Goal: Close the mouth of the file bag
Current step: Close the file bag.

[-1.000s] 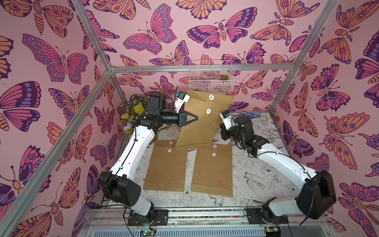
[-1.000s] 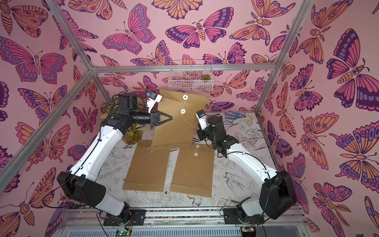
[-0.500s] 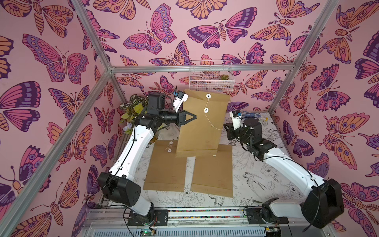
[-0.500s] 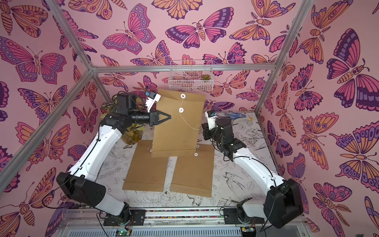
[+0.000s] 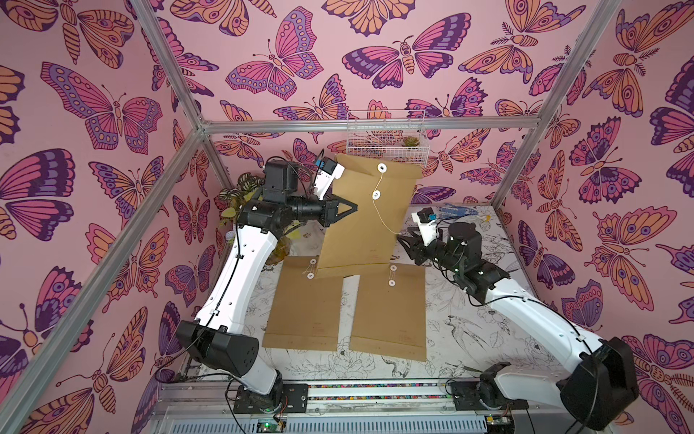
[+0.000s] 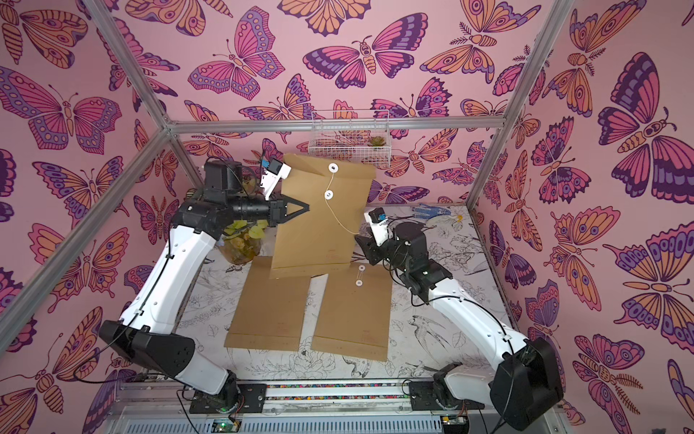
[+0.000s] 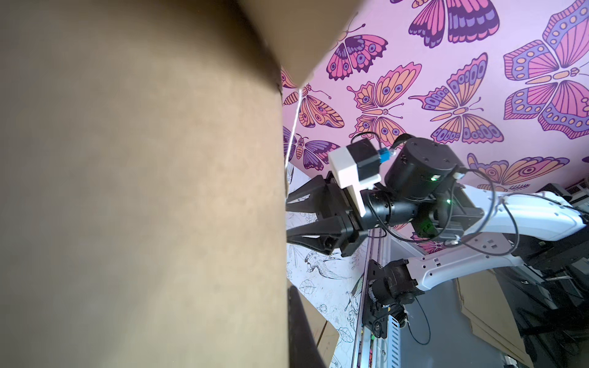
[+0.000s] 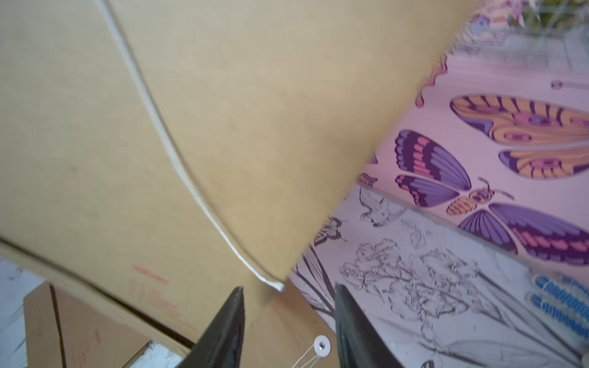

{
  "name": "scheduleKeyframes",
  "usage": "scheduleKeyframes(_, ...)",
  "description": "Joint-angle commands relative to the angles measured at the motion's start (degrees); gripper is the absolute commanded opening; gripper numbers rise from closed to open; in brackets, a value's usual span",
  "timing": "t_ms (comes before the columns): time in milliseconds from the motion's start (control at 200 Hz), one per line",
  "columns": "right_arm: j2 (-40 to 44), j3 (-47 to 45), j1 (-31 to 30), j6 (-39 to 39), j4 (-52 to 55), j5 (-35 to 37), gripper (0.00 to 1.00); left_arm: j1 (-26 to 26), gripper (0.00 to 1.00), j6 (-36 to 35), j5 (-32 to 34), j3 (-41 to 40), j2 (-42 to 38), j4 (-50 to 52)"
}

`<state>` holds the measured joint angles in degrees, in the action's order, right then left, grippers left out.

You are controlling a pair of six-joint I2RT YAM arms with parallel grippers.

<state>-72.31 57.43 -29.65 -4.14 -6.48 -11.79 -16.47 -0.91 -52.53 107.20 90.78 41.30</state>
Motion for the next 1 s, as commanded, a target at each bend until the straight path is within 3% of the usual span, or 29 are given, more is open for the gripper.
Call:
scheduleKeyframes(0,-1.3,3.5,-2.2,-9.0,-2.1,3.1,0.48,-0.9,0.0,-2.0,0.0,1.9,0.8,2.5)
scheduleKeyframes(235,-6.4,6.8,-3.4,-11.5,-3.3,0.8,0.48,-1.8,0.0,-3.4,0.5,4.3,1.6,5.0)
scheduleKeyframes(496,-8.8,4.7,-3.3,-2.6,-8.0,-3.0,0.47,-2.6,0.0,-5.0,1.6,6.2,2.6,6.6)
scheduleKeyframes(801,-14.4,6.0,-3.4,-0.1,-13.5,0.2,0.39,-3.6,0.0,-4.8,2.2,7.6,3.6,7.3)
scheduleKeyframes(996,-16.6,5.3,-3.5,1.1,-20.2,2.1,0.4,-4.5,0.0,-4.7,2.7,8.9,4.3,7.7)
